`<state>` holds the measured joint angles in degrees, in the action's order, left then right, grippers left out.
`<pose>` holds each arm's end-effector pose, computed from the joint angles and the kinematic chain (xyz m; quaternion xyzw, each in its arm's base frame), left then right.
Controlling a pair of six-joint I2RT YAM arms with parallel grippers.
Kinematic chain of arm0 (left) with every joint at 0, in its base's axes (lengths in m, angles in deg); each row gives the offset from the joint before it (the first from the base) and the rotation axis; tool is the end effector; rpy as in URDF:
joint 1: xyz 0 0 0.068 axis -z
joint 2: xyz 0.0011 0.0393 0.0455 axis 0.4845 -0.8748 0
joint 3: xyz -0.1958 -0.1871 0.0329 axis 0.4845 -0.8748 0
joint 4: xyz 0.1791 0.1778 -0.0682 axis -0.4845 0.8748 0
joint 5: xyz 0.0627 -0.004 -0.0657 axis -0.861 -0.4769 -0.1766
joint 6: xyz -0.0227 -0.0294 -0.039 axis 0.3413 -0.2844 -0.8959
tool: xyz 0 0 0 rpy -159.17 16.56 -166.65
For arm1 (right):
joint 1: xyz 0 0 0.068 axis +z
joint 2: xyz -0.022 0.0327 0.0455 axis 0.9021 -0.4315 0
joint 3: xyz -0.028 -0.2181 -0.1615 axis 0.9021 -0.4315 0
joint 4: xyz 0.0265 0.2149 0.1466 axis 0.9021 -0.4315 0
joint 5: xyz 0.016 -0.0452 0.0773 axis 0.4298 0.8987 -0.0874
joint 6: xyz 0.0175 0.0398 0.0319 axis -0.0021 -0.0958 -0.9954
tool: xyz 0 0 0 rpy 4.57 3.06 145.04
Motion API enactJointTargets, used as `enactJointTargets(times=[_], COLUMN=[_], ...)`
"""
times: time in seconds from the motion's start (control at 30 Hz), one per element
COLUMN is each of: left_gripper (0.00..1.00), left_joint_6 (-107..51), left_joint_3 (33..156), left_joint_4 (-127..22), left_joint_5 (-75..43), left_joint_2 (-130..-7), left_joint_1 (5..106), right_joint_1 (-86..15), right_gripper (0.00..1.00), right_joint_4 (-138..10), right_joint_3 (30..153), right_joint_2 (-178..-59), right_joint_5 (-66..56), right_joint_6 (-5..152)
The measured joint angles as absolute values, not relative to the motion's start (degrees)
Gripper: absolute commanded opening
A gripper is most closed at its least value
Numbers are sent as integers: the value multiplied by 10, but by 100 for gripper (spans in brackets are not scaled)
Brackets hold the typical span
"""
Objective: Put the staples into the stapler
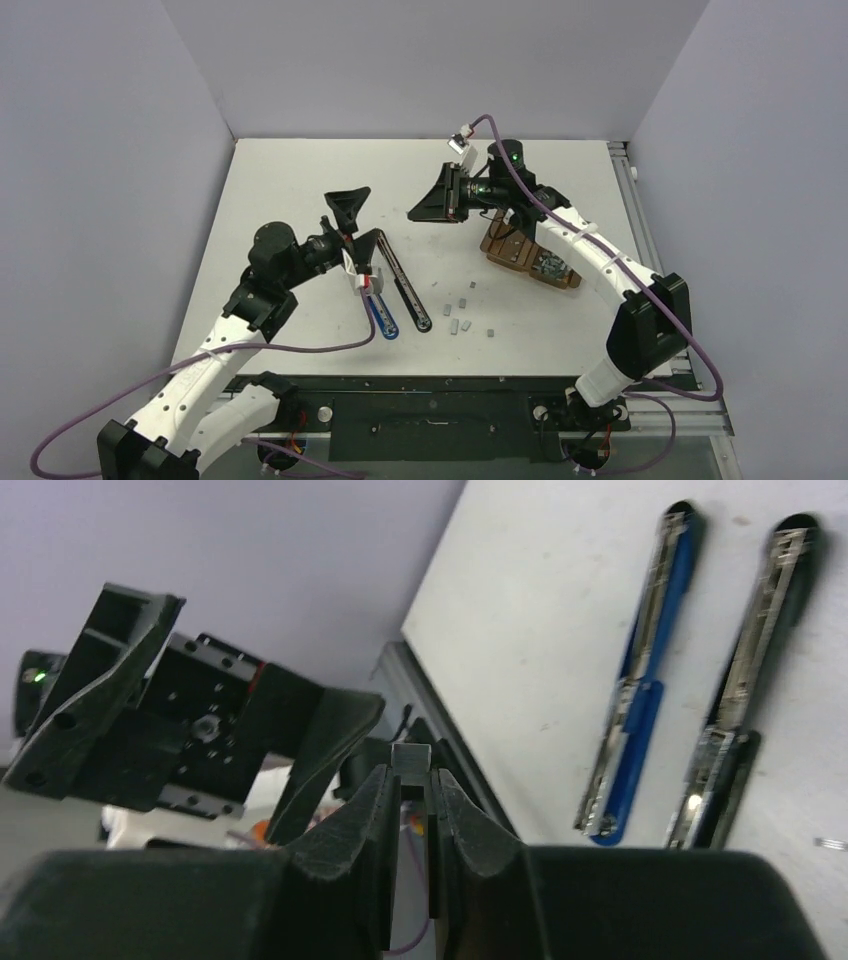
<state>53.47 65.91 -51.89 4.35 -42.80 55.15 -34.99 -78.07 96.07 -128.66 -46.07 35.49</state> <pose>0.1765 -0.1059 0.3394 0.6430 0.3513 0.0744 0.6764 0.3042 0.2023 0.3481 -0.1122 0.7946 0.5696 0.1776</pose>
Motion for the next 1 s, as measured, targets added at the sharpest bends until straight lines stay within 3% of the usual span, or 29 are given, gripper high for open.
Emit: enactJointTargets(times=[0.37,0.53,0.63,0.83,1.0], left_gripper=[96,96,96,96,96], left_joint_6=[676,732,739,602,424], left_joint_3=[631,632,660,755,828], left_joint_4=[-705,-670,-564,-410,-386], left_joint_5=[119,154,152,122,92], left_joint_2=[-434,-429,-422,-412,-436], left_joint_1=[555,556,568,621,655], right_joint_1=[-350,-350,-350,-347,-344], right_gripper=[10,10,10,11,11], right_joint_4=[-485,-376,-343,-286,-213], right_joint_3=[834,809,806,806,805], right_joint_2=[-1274,-1272,-1271,-1271,-1271], right_joint_5=[-613,-632,-638,-643,-645], right_joint_6=[85,3,-17,-37,-78])
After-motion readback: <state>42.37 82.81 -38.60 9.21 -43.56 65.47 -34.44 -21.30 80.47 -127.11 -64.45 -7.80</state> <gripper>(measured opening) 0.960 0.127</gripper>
